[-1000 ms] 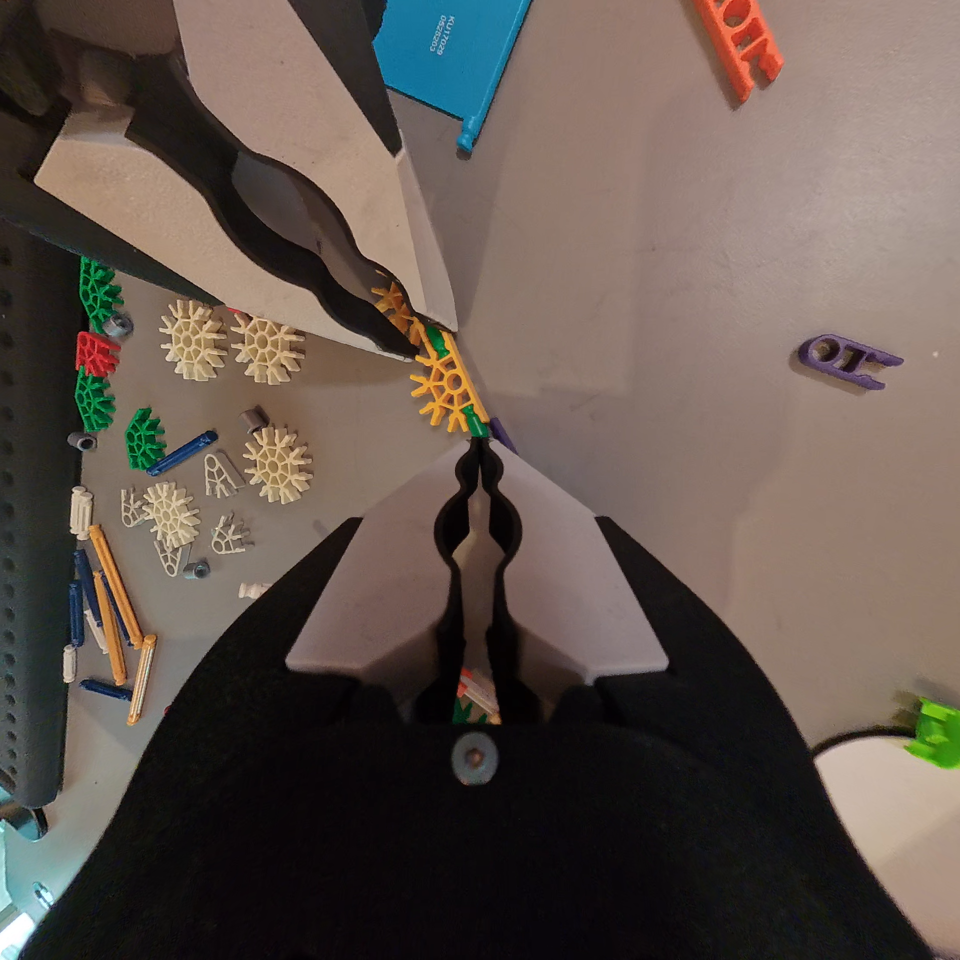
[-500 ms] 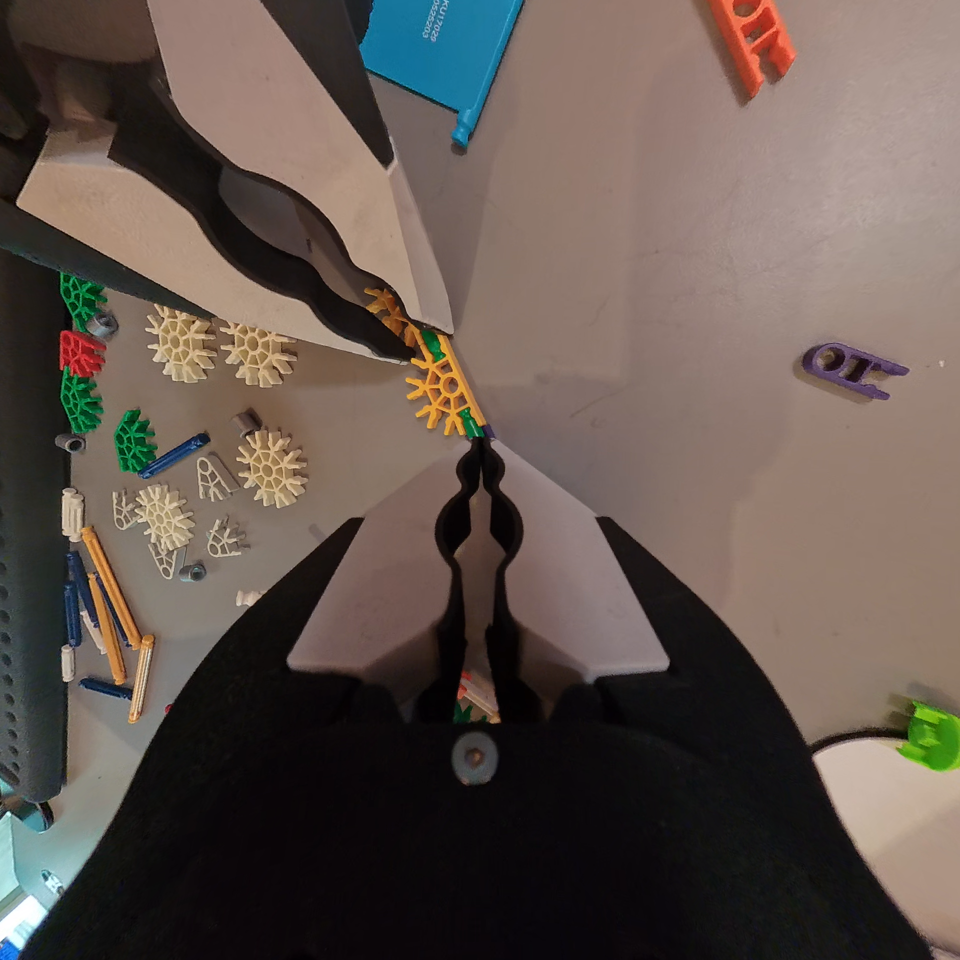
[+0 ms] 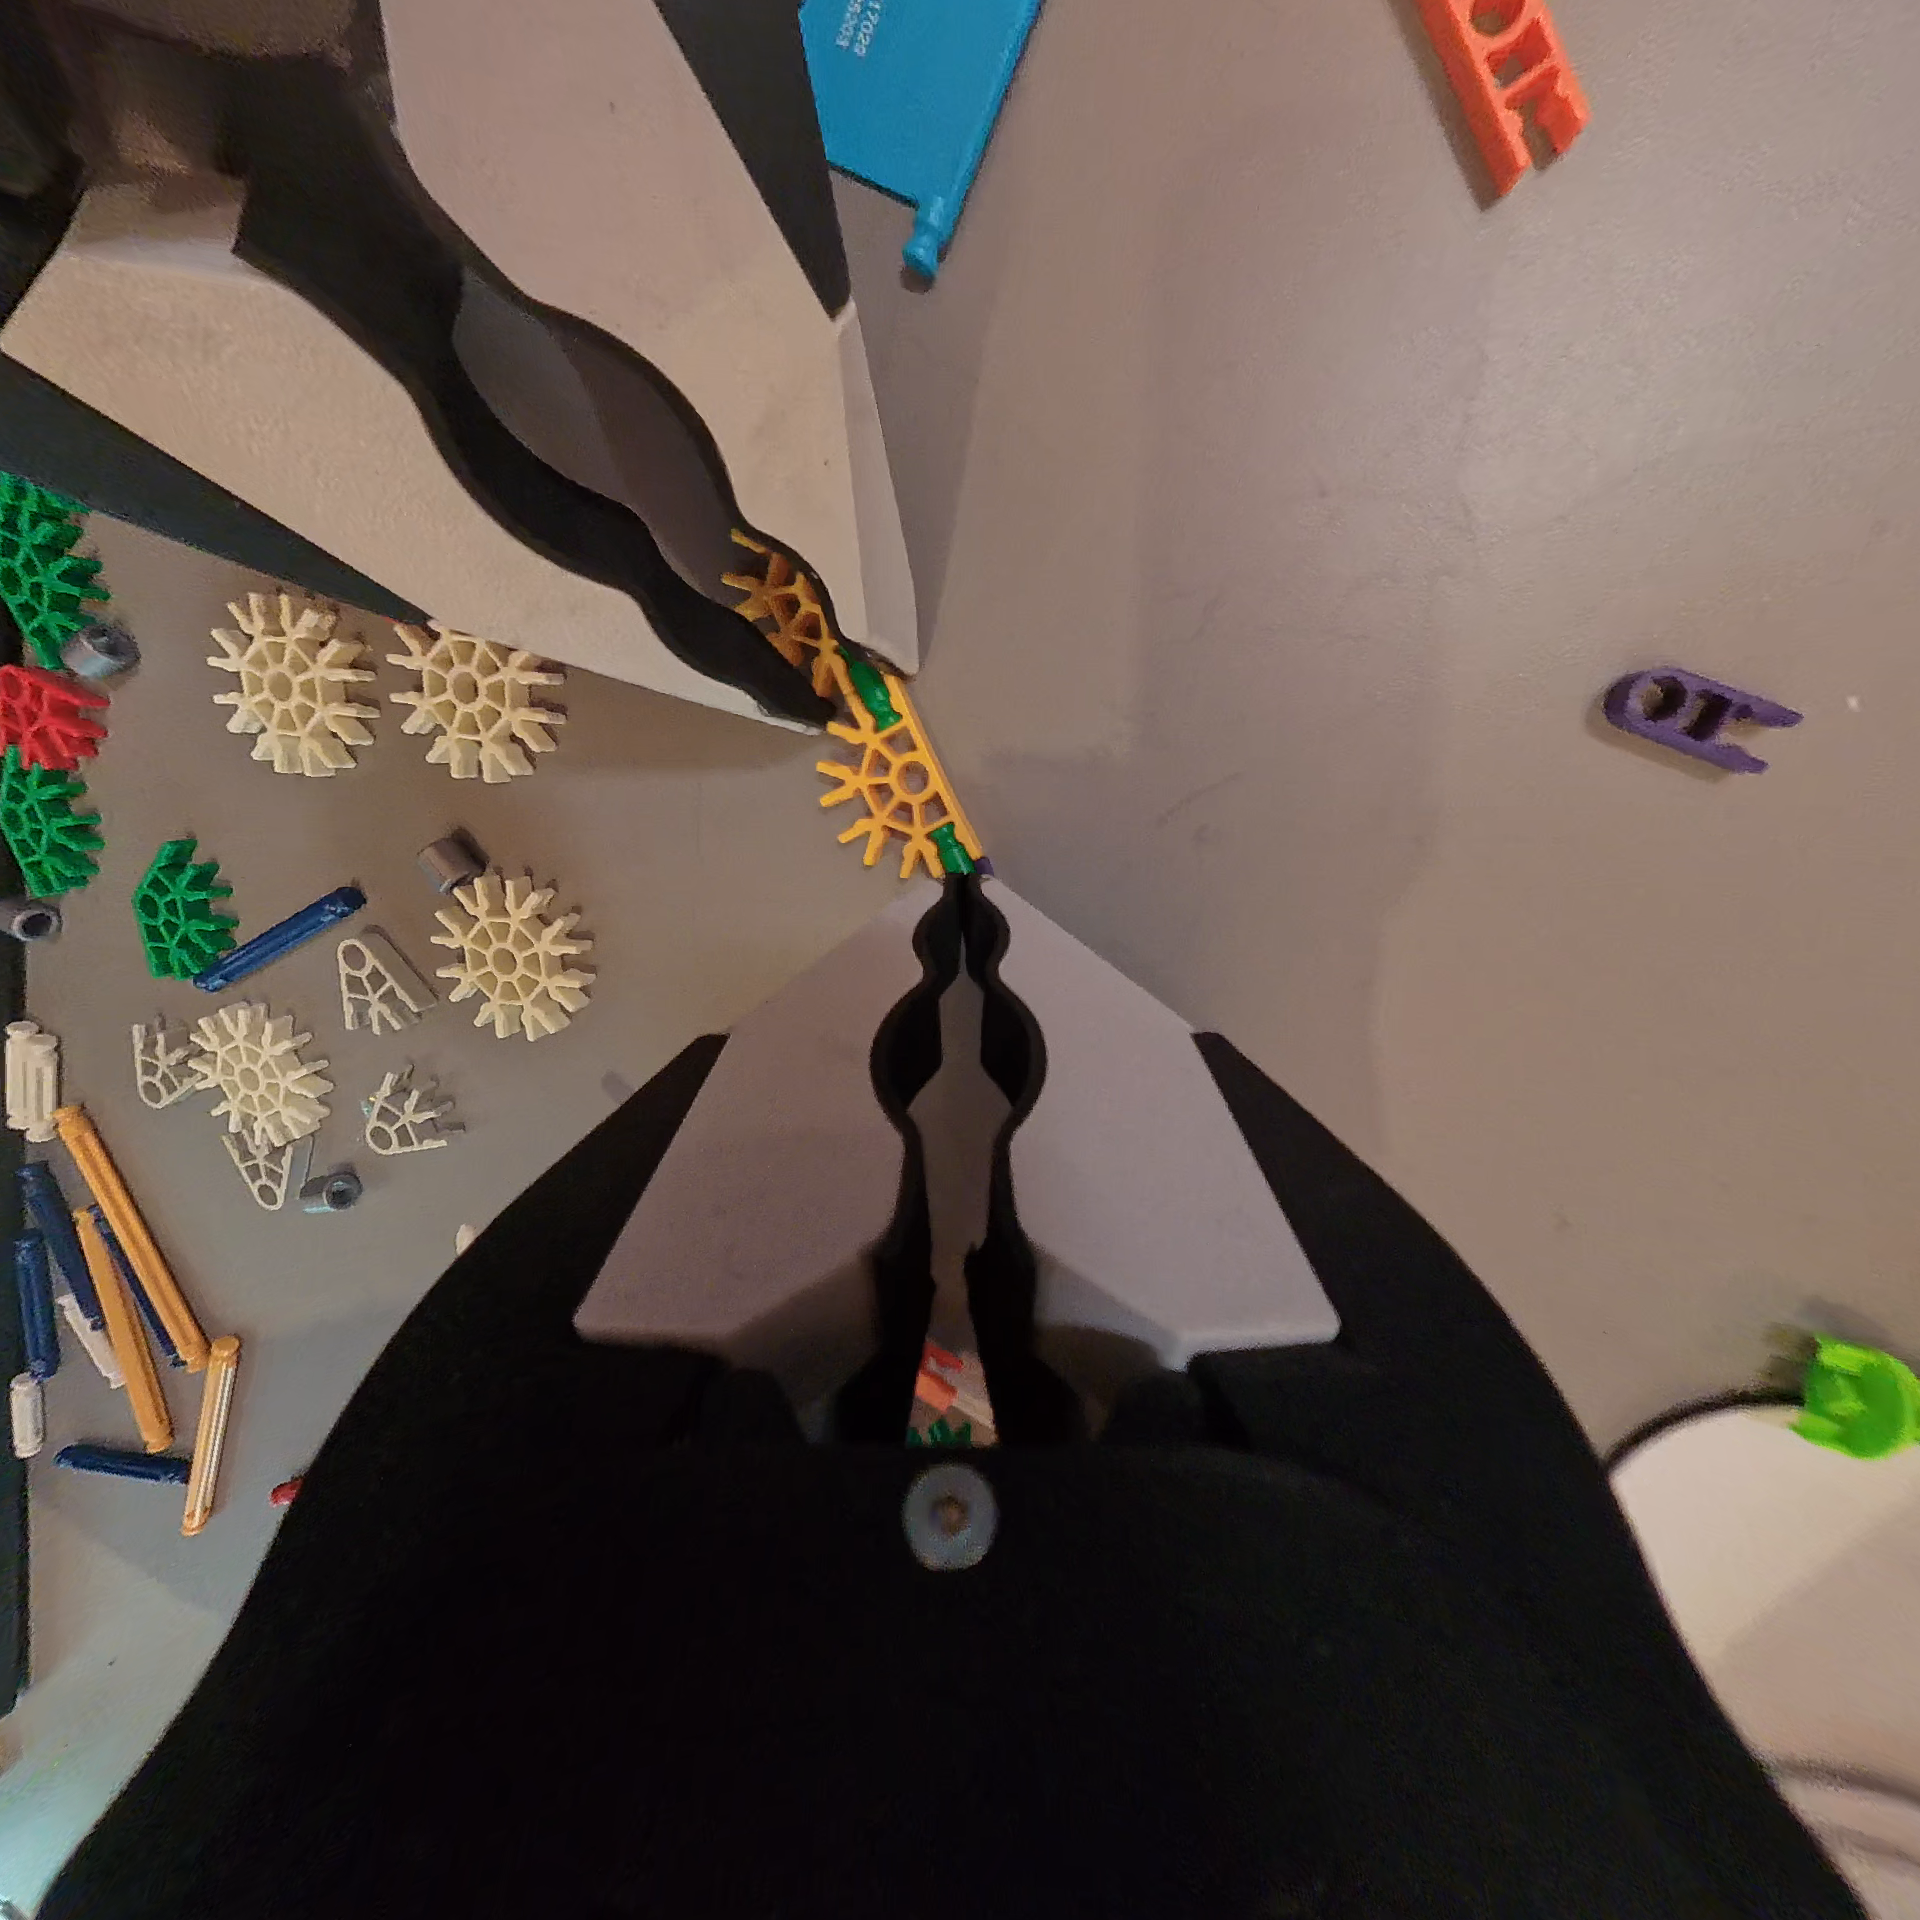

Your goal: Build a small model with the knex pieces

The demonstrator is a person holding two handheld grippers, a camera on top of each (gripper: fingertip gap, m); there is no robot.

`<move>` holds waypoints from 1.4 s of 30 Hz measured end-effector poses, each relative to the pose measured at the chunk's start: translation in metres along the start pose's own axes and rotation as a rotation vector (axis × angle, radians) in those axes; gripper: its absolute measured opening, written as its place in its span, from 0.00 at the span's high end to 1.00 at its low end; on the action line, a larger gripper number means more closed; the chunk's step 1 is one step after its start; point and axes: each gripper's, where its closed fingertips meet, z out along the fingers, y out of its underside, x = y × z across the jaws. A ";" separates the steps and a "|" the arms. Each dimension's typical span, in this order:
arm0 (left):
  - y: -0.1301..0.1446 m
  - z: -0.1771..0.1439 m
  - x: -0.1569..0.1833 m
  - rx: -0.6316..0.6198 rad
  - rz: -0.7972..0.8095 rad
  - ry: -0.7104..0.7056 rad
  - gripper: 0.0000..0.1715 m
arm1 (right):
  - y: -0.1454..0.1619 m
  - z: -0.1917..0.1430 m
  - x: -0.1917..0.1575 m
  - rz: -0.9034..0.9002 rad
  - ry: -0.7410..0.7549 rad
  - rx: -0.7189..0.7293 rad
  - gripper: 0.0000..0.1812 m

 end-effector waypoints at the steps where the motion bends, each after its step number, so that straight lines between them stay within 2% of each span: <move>1: -0.001 0.000 0.000 0.016 -0.016 0.011 0.94 | 0.001 -0.003 0.002 0.007 0.018 -0.013 1.00; 4: -0.004 0.002 -0.001 0.012 -0.014 0.010 0.94 | -0.003 -0.023 0.006 0.036 0.054 0.034 0.96; 6: -0.013 0.008 -0.003 0.013 0.006 0.012 0.94 | 0.009 -0.035 0.019 0.044 0.120 0.012 0.95; 8: -0.026 0.017 0.000 0.028 0.058 0.034 0.92 | 0.014 -0.042 0.024 0.088 0.112 0.038 0.94; 10: -0.036 0.016 -0.005 0.029 0.074 0.042 0.80 | 0.017 -0.047 0.028 0.100 0.129 0.050 0.93; 11: -0.042 0.009 -0.009 0.065 0.035 0.075 0.78 | 0.018 -0.049 0.028 0.101 0.136 0.055 0.91; 12: -0.047 0.001 -0.016 0.106 -0.020 0.108 0.78 | 0.019 -0.051 0.027 0.103 0.136 0.063 0.91; 15: -0.056 -0.015 -0.066 0.173 -0.149 0.059 0.79 | 0.014 -0.049 0.018 0.100 0.115 0.122 0.88; 18: -0.058 0.001 -0.100 0.101 -0.155 -0.035 0.79 | 0.010 -0.039 0.010 0.075 0.108 0.130 0.86; 23: -0.058 0.033 -0.114 0.006 -0.105 -0.095 0.84 | 0.003 -0.030 -0.002 0.041 0.101 0.143 0.83; 26: -0.056 0.041 -0.111 -0.015 -0.090 -0.085 0.96 | 0.006 -0.025 -0.004 0.042 0.109 0.146 0.83; 31: -0.056 0.039 -0.101 0.004 -0.038 -0.027 0.97 | 0.008 -0.022 -0.009 0.012 0.110 0.140 0.84; 34: -0.054 0.021 -0.084 0.057 0.003 0.046 0.97 | 0.003 -0.023 -0.012 -0.004 0.102 0.158 0.84; 36: -0.043 0.005 -0.078 0.052 0.027 0.036 0.97 | 0.002 -0.020 -0.014 -0.017 0.102 0.147 0.85; 38: -0.035 -0.012 -0.055 0.080 0.085 0.118 0.97 | 0.002 -0.016 -0.015 -0.034 0.100 0.129 0.84; 40: -0.017 -0.019 -0.047 0.036 0.148 0.099 0.97 | 0.003 -0.012 -0.013 -0.045 0.105 0.109 0.85; 42: -0.005 -0.023 -0.025 0.036 0.248 0.171 0.97 | -0.001 -0.011 -0.013 -0.046 0.095 0.119 0.85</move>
